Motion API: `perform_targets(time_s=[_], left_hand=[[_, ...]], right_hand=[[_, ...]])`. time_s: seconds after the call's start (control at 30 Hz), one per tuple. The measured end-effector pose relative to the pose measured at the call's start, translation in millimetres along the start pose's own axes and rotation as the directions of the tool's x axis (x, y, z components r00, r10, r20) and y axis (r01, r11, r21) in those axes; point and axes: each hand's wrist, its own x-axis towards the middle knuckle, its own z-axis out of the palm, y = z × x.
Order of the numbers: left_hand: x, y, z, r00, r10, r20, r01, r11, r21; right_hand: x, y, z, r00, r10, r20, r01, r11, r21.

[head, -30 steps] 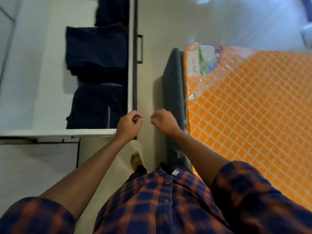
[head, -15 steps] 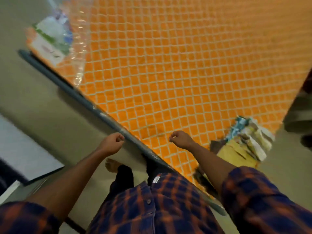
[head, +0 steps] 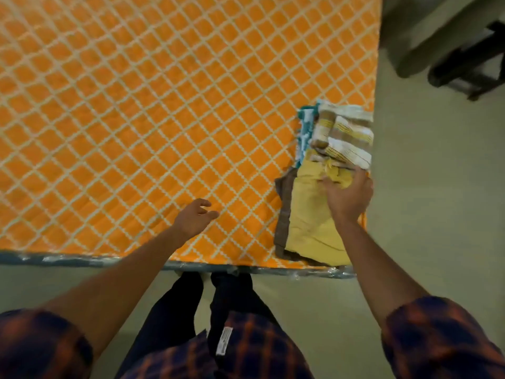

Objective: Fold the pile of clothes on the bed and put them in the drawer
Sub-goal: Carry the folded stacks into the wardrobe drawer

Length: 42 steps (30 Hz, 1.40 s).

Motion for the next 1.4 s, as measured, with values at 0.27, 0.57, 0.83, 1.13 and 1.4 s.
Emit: perform_targets(time_s=[0.27,0.57,0.83,1.13,1.4], left_hand=[[49,39,65,0.979,-0.026,0.202,0.019,0.999,0.037],[41,1,26,0.990,-0.081,-0.117,0.048,0.963,-0.264],[-1,-97,-51,0.892,-0.255,-0.373,0.011,0.838,-0.546],[7,-111,-75,0.958,-0.192,-0.214,0.001,0.745,-0.667],[38,-109,-83,0.995,-0.096,-0.042,0.046,0.758,-0.650]], right_hand=[[16,138,15,0.739,0.336,0.584,-0.566,0.780,0.267],[-82,66,64,0.733,0.346,0.586,-0.656,0.589,0.473],[-264,-71,151,0.390,0.370,0.843,-0.920,0.203,0.336],[-160,-33,113,0.704,0.387,0.595,-0.700,0.517,0.493],[-114,-71,152,0.583,-0.097,0.807,-0.371,0.851,0.371]])
